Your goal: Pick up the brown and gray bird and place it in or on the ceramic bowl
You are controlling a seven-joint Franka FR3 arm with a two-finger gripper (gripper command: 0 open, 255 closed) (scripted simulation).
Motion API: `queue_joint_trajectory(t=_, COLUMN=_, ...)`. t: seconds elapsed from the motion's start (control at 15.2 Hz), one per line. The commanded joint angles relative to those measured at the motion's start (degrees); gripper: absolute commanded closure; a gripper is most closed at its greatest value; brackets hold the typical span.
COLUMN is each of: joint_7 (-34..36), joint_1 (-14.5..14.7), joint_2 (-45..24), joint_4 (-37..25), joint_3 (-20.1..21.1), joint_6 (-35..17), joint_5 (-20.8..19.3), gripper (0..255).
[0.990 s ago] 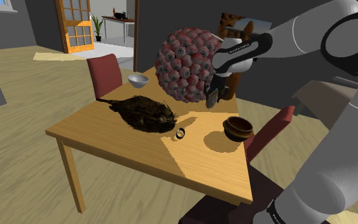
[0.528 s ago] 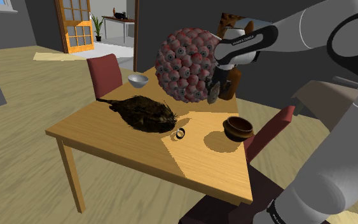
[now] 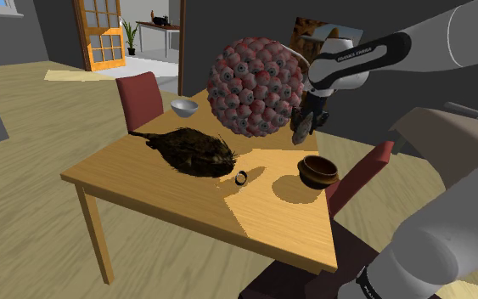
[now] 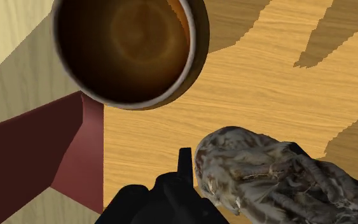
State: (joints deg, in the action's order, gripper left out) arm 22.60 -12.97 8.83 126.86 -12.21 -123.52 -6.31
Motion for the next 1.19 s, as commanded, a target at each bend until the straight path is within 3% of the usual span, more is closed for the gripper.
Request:
queue_joint_trajectory(t=0.0, joint_7=-1.0, joint_1=-0.9, joint_2=4.2, joint_4=4.5, joint_3=-0.8, joint_6=-0.5, joint_5=-1.1, gripper=255)
queue_joint_trajectory(t=0.46, joint_7=-4.7, joint_1=-4.9, joint_2=17.9, joint_4=16.2, joint_3=-3.4, joint_6=0.9, joint_5=-5.2, gripper=255)
queue_joint_trajectory(t=1.12, joint_7=-4.4, joint_1=-5.0, joint_2=14.3, joint_4=21.3, joint_3=-4.4, joint_6=-7.8, joint_5=-5.7, gripper=255)
